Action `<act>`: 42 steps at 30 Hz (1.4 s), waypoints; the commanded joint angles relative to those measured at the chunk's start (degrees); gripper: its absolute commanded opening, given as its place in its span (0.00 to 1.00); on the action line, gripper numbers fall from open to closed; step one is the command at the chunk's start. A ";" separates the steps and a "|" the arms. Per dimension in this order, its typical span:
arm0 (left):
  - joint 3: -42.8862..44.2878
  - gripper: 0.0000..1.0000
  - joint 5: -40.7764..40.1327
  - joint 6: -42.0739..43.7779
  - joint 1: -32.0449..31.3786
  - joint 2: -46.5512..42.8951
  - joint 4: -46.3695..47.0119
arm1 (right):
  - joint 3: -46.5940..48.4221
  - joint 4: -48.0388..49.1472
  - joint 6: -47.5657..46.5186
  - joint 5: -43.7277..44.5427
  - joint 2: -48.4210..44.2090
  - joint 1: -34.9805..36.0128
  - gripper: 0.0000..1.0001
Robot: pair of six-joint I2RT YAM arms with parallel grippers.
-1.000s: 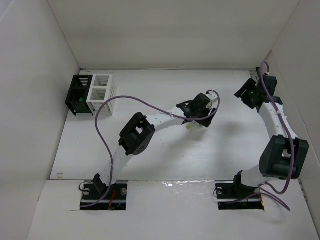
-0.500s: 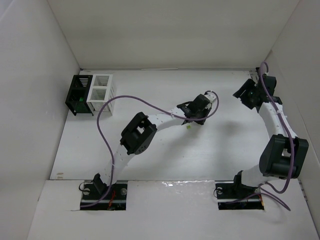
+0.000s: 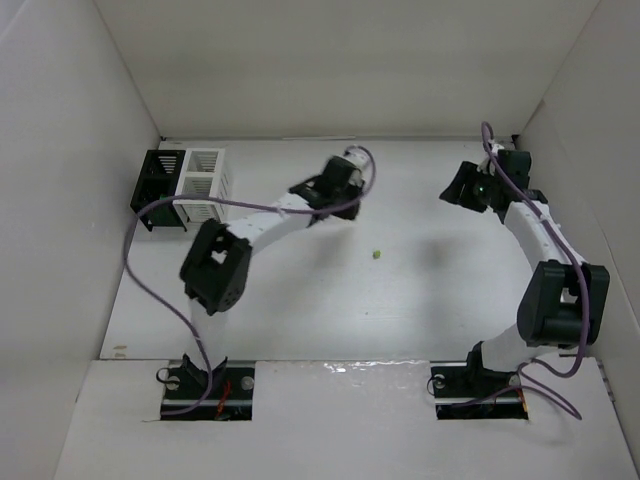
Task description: Sort the legos into containers by color
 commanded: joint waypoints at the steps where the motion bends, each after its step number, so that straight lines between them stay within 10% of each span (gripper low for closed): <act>1: -3.15 0.00 0.95 1.27 12.16 -19.42 0.42 | 1.57 5.37 -6.16 -7.73 0.82 0.74 0.56; 16: -5.61 0.00 4.65 5.41 46.92 -32.74 -15.50 | 15.89 -7.80 -42.46 -23.04 13.74 20.07 0.40; 31: -1.67 0.00 4.65 7.60 51.94 -25.28 -18.48 | 21.70 -14.93 -50.73 -18.56 19.20 25.35 0.37; 42: 2.82 0.21 5.27 8.31 52.99 -17.19 -17.43 | 17.92 -19.40 -61.08 -12.95 18.05 27.11 0.38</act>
